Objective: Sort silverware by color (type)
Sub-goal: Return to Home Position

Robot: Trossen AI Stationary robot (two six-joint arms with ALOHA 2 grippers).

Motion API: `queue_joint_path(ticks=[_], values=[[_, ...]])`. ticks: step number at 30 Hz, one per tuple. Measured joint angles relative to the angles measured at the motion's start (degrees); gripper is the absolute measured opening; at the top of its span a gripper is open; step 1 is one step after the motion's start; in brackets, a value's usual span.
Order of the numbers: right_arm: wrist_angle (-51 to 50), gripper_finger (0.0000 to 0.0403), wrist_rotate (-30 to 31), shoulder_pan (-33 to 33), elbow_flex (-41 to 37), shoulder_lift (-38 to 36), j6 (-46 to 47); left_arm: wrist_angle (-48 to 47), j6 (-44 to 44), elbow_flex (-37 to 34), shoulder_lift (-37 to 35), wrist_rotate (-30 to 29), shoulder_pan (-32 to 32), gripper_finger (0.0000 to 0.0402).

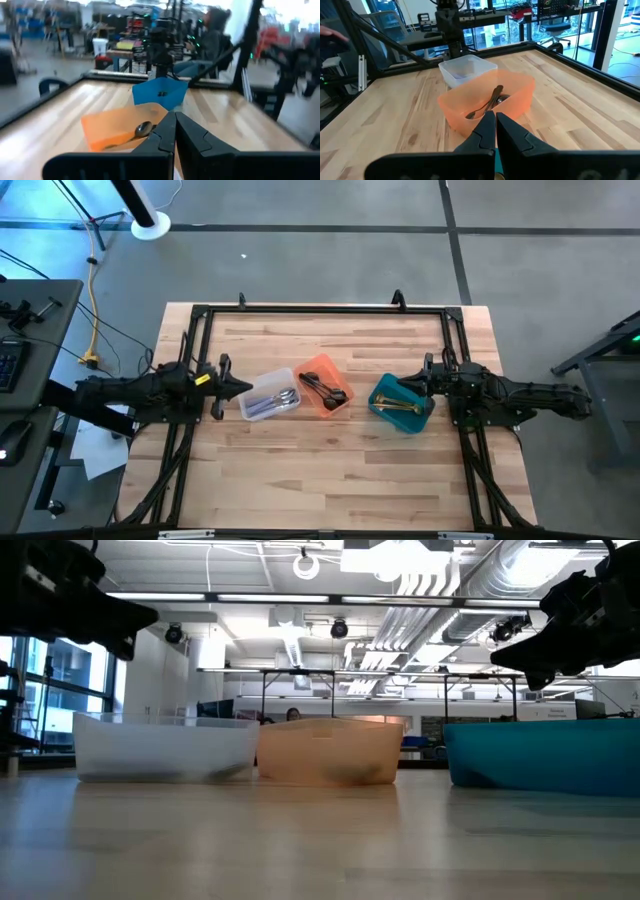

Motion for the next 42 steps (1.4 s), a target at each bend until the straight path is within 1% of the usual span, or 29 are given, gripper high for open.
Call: queue_joint_path(ticks=[3,6,9,13,22,42], values=[[0.01,0.0000,0.00,0.00,0.00,0.00,0.00,-0.03,7.31,0.00,0.00,-0.82,-2.53,0.0001],[-0.01,0.0000,0.00,0.00,0.00,0.00,0.00,-0.07,10.27,0.00,0.00,-1.02,-4.50,0.0001],[0.00,0.0000,0.00,0.00,0.00,0.00,0.00,-0.09,8.70,0.00,0.00,-1.02,-5.08,0.0001],[-0.01,0.0000,0.00,0.00,0.00,0.00,0.00,-0.11,6.22,0.00,0.00,-1.04,-4.16,0.0001],[0.01,0.0000,-0.01,0.00,0.00,0.00,0.00,0.02,6.14,-0.04,0.00,-1.09,-2.84,0.0001],[0.01,0.0000,0.00,-0.02,0.00,0.00,-0.02,0.00,6.12,-0.09,0.37,-1.09,-2.84,0.0001]])
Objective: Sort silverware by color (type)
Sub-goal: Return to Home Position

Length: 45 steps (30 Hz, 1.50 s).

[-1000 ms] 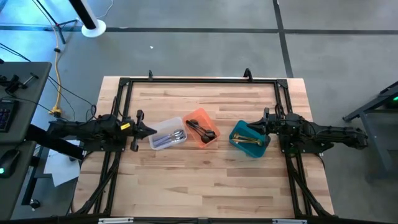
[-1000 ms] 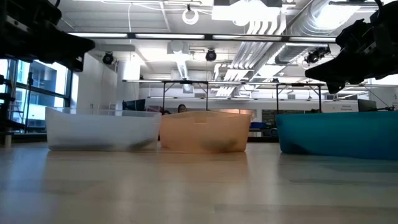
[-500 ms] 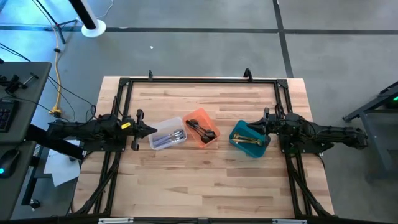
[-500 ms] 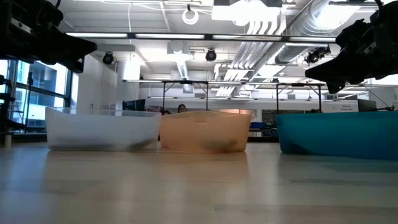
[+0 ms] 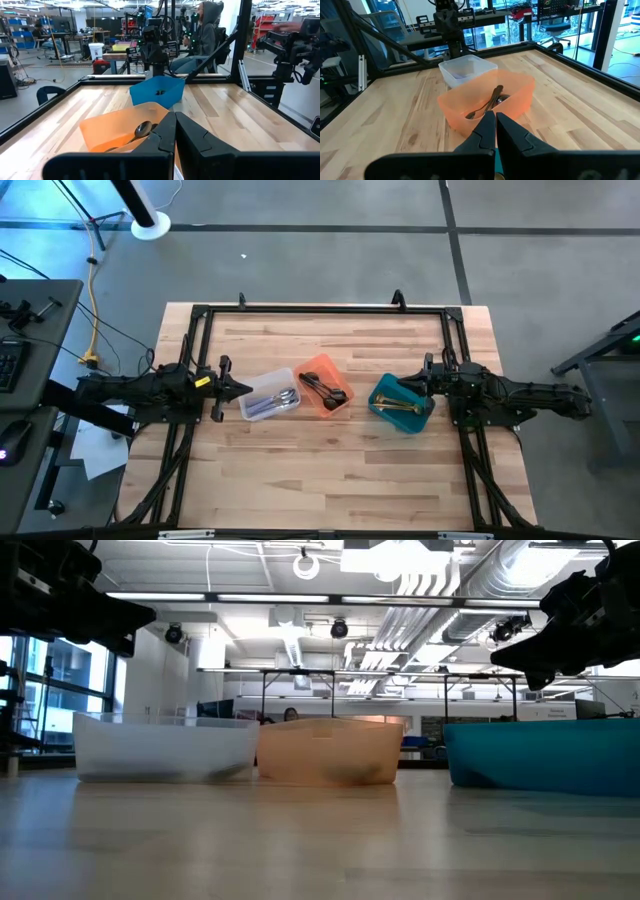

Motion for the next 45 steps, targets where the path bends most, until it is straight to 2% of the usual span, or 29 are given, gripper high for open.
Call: queue_joint_path(ticks=[5,10,14,20,25,32,40,45], values=[[-0.01,0.0000,0.00,0.22,0.00,-0.37,0.00,0.01,0.00,0.00,0.00,0.00,0.00,0.0001],[1.23,0.0000,-0.45,2.37,0.04,-7.50,0.00,-0.02,0.00,0.00,0.00,0.00,0.00,0.0001],[5.82,0.0000,0.81,3.05,-0.04,-7.52,0.02,0.08,0.00,0.00,0.34,0.06,0.00,0.0001],[2.11,0.0000,4.37,4.57,-0.07,-7.52,2.93,-0.12,0.00,-0.02,0.83,0.07,0.00,0.0001],[2.21,0.0000,4.27,5.62,-0.07,-7.52,5.56,0.06,0.00,0.00,0.99,0.04,0.00,0.0001],[0.54,0.0000,1.02,5.65,-0.09,-7.52,-2.37,0.00,0.00,0.00,1.01,0.04,0.00,0.0001],[0.55,0.0000,1.05,5.53,-0.11,-7.52,-1.74,0.00,0.00,0.00,1.01,0.04,0.00,0.0001],[0.59,0.0000,1.03,5.57,-0.11,-7.29,2.08,0.00,0.00,0.00,1.01,0.02,0.00,0.0001]])
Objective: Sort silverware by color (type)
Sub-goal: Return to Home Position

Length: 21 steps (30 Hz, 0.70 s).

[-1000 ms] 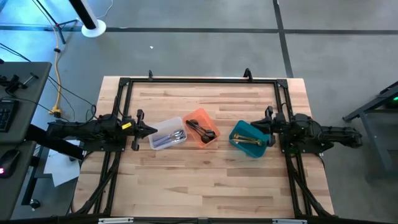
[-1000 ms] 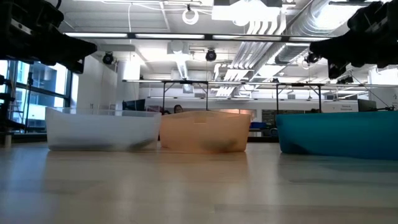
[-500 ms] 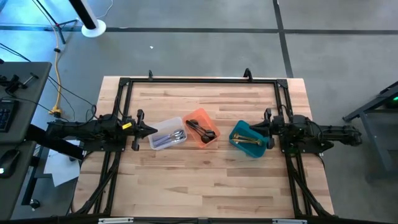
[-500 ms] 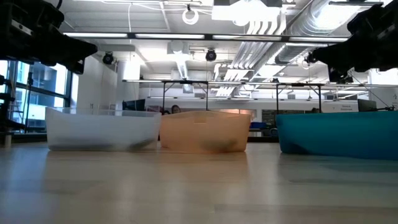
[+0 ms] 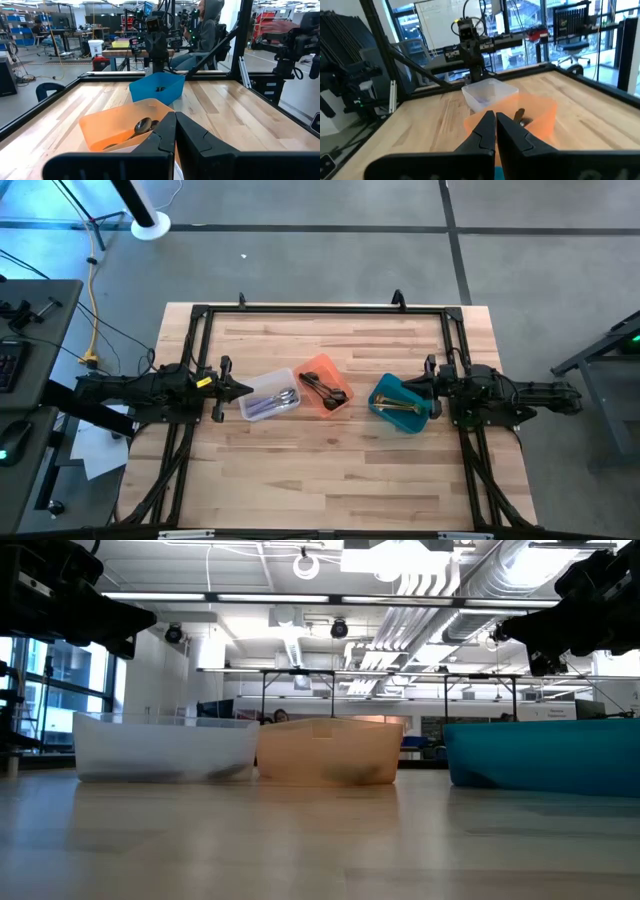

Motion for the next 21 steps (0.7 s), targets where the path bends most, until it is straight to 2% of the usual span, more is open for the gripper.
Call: queue_joint_path(ticks=[21], values=[[0.02,0.0000,-0.01,0.02,-0.02,0.88,0.59,0.00,0.00,0.00,0.00,-0.01,0.01,0.0001]])
